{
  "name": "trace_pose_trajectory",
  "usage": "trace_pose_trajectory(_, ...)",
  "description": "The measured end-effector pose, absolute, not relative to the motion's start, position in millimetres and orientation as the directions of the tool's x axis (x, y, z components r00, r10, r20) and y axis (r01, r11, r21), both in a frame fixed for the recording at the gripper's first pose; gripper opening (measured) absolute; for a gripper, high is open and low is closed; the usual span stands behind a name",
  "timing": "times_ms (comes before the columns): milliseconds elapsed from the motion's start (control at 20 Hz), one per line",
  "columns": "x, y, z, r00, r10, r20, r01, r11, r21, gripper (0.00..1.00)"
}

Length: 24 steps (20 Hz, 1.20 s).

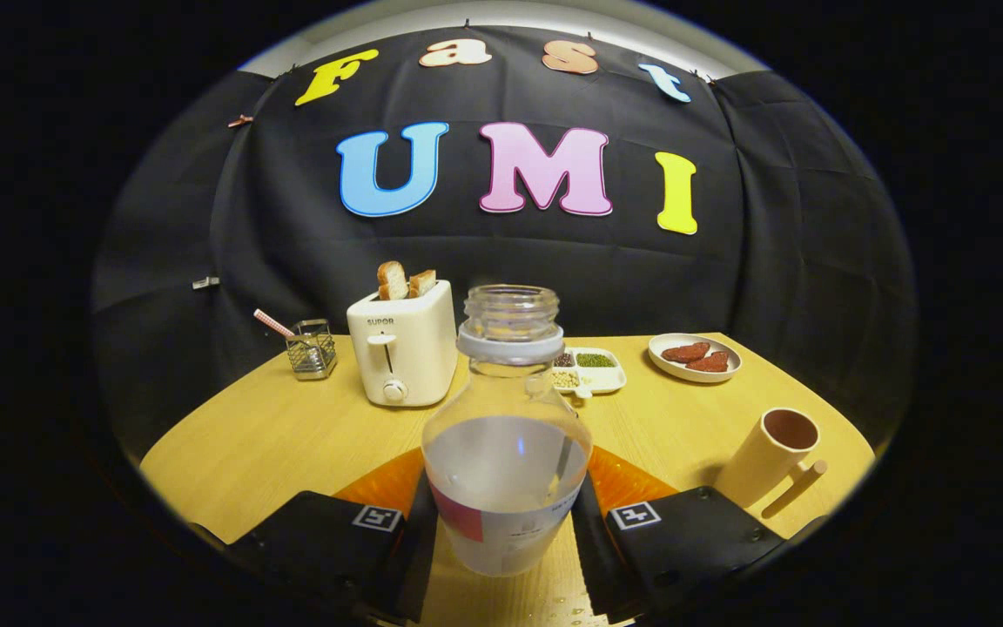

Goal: Take the bottle from table, then pour the juice into the cup, finally place the bottle on the coaster

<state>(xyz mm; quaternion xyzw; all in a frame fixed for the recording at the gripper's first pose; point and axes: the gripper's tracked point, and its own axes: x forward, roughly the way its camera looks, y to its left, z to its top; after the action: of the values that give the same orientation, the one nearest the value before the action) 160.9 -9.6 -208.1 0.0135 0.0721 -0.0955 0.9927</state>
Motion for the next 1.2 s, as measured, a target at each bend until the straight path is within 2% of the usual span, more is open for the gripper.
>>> trace_pose_trajectory(250, 148, -28, -179, 0.981, -0.143, -0.135, 0.159, 0.981, 0.113, 0.71)
trace_pose_trajectory(500, 144, -33, -164, 0.987, -0.043, -0.155, 0.102, 0.911, 0.400, 0.71)
trace_pose_trajectory(700, 143, -54, -159, 0.983, -0.019, -0.182, 0.126, 0.793, 0.597, 0.71)
trace_pose_trajectory(1200, 158, -115, -172, 0.966, -0.065, -0.250, 0.254, 0.418, 0.872, 0.71)
